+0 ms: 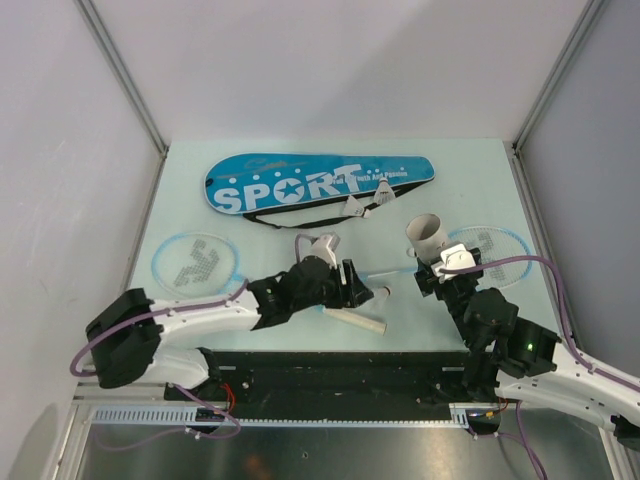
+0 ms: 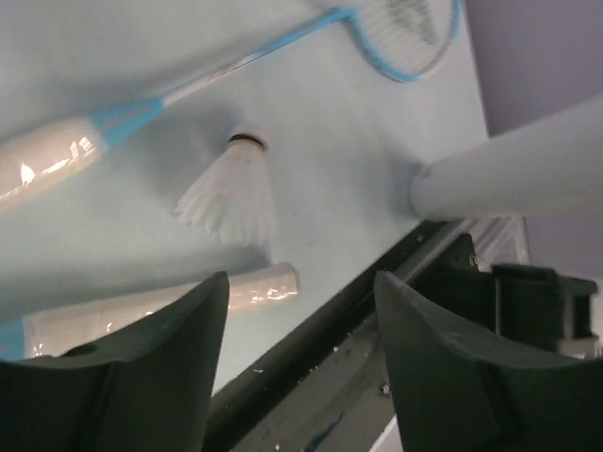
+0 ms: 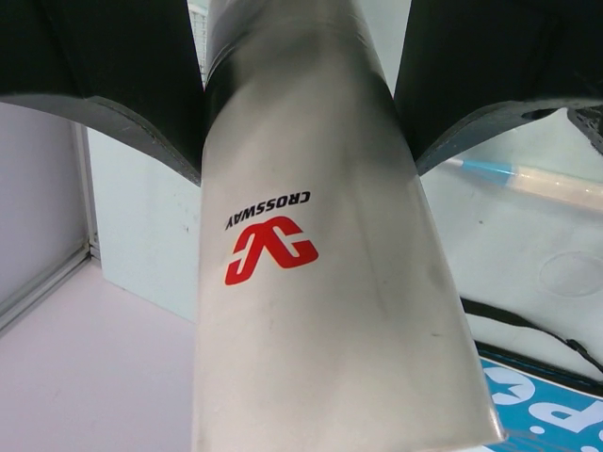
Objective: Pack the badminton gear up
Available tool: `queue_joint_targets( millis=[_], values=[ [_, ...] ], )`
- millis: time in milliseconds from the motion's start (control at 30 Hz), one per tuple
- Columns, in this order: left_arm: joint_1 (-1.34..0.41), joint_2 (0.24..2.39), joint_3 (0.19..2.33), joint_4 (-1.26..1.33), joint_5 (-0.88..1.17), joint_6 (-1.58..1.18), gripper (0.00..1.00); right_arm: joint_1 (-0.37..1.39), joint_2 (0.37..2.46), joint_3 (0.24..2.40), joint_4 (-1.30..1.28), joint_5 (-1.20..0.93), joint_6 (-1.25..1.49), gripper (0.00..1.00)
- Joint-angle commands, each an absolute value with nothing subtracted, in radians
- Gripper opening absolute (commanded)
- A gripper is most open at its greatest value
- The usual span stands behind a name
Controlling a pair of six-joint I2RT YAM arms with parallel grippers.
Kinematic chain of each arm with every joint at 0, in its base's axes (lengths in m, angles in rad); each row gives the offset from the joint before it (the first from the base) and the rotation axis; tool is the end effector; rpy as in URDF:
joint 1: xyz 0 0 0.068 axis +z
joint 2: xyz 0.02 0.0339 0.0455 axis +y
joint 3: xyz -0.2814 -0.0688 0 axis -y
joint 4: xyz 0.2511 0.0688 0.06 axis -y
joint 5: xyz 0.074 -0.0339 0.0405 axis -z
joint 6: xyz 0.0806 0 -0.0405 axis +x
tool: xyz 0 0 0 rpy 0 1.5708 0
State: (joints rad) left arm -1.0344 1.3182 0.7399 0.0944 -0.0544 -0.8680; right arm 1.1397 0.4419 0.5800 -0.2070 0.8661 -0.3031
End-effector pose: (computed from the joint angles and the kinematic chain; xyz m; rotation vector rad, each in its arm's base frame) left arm 0.1721 -0.2810 0.2271 0.1501 2.2451 -1.0710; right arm 0.1109 0.0943 0.3191 -0.4991 1.5368 -0.0643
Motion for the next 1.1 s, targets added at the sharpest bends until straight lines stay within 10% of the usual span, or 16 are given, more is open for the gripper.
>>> queue_joint_targets(
  millis=[0,733,1067],
  values=[
    [-1.060,1.373,0.675,0.319,-0.158,-1.150,0.65,1.146,0.434,0.618,-0.193,0.867,-0.256,0.35],
    [-1.121,1.706,0.767,0.460,-0.208,-1.361,0.51,1.157,0.433,0.618,-0.206,0.861,-0.242,0.35],
    [-1.092,1.639,0.785,0.460,-0.180,-1.097,0.00,1.161,0.440,0.618,-0.218,0.868,-0.256,0.34]
  ],
)
